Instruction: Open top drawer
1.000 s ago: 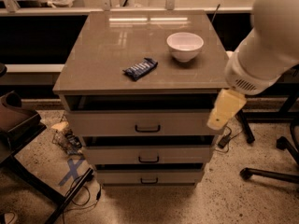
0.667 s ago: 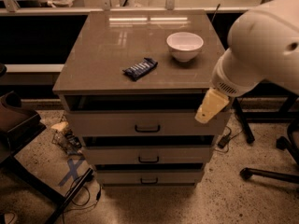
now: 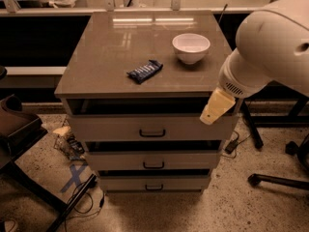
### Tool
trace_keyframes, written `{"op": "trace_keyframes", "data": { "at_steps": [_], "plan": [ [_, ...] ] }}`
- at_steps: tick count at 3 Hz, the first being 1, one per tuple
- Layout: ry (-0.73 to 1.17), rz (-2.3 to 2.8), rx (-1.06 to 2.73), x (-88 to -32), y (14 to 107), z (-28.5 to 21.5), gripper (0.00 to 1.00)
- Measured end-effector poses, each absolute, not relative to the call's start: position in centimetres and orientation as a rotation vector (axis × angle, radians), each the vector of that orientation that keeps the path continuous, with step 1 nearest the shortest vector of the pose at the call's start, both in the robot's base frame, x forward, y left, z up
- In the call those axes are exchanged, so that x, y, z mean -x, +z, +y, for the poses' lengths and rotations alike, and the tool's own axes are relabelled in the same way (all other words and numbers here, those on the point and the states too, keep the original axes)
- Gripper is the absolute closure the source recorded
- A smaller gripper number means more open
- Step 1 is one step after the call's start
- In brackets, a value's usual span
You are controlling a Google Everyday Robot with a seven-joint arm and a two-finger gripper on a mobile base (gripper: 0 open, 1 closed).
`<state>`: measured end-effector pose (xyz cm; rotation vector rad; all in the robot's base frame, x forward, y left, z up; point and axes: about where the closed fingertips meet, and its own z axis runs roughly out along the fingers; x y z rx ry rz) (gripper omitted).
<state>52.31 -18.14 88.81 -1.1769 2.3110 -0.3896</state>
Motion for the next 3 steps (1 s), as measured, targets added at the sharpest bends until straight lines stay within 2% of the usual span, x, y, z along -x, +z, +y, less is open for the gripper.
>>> {"op": "trace_keyframes", "data": {
  "at_steps": [3],
  "plan": [
    [-0.353, 2.276, 1.282, -51.7, 78.3, -19.9, 0.00]
  ]
}}
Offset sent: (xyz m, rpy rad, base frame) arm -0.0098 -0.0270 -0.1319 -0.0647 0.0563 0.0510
